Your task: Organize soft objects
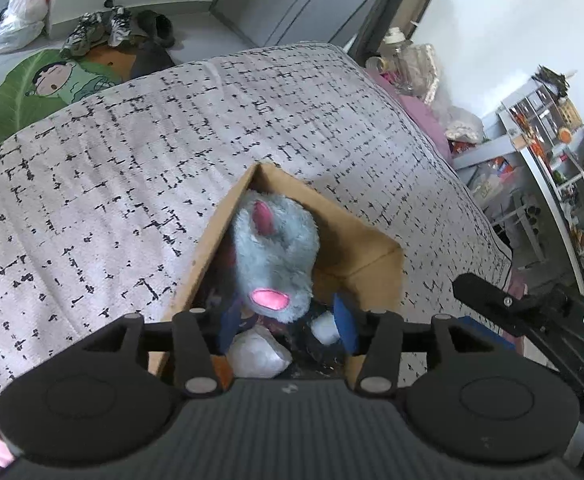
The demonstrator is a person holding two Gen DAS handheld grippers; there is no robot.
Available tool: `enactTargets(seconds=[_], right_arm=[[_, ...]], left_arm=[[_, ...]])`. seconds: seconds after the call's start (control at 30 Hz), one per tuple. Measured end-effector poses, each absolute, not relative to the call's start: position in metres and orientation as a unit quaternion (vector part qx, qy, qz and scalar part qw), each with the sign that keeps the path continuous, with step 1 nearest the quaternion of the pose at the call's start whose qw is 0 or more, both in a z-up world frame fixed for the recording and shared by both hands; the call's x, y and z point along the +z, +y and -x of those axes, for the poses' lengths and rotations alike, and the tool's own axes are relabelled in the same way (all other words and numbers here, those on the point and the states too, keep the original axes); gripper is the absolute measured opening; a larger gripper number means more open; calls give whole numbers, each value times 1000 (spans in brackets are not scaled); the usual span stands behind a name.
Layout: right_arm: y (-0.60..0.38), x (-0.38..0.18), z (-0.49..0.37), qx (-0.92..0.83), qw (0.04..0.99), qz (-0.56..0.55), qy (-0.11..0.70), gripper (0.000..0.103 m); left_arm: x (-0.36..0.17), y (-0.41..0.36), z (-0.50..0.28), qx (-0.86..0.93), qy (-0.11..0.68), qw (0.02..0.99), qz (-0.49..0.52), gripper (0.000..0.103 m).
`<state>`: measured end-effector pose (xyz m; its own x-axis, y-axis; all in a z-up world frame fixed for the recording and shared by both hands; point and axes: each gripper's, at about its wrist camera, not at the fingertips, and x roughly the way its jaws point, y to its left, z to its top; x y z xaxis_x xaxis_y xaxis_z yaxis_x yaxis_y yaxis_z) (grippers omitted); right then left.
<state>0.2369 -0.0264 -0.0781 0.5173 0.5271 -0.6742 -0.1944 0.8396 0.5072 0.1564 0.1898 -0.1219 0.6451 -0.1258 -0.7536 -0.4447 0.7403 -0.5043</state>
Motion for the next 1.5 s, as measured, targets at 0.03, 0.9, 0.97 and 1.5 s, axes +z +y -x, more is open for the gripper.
enactTargets(seconds=[0.03, 0.9, 0.97, 1.5], right_arm=[[-29, -76, -236, 211, 850, -190, 443, 50], [-120, -20, -167, 188, 882, -167, 399, 88], [-127, -17, -160, 183, 886, -162, 395, 92], [-153, 9, -114, 182, 901, -124, 374, 103]], left_arm=[[-119, 188, -156, 94, 411, 839, 344, 51], [-37, 117, -110, 63, 410, 875, 251, 83], [-32, 112, -105, 62, 409, 877, 246, 83], [2, 81, -65, 51, 408, 890, 196, 92]])
